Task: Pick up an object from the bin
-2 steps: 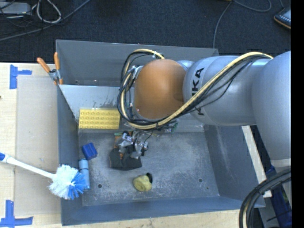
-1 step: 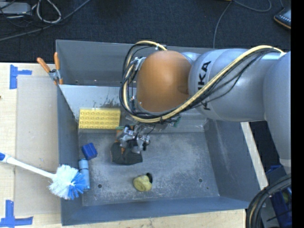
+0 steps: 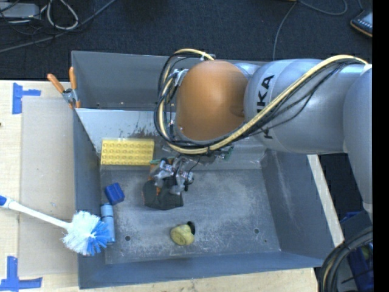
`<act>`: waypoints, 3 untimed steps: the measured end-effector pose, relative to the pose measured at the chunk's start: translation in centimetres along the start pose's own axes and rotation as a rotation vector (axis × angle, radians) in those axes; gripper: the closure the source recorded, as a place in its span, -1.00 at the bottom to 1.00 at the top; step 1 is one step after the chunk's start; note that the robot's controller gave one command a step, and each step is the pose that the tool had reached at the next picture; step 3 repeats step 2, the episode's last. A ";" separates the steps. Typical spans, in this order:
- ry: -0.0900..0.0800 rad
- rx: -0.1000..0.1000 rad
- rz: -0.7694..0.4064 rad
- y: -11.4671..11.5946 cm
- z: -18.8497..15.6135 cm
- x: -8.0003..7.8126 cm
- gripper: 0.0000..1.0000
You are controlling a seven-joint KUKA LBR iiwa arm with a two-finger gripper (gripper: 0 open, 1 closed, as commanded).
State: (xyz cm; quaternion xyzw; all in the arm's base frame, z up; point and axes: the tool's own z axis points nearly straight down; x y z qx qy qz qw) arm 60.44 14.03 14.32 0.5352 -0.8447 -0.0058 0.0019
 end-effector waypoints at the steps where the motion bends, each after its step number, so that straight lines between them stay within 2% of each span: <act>1: 0.000 0.000 0.000 0.0 -1.1 0.0 1.00; 2: 0.001 -0.002 0.004 0.1 -3.1 0.0 1.00; 3: 0.001 -0.002 0.004 0.1 -3.1 0.0 1.00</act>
Offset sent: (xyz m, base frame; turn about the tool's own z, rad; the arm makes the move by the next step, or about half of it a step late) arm -0.0002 0.0000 0.0449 -0.0002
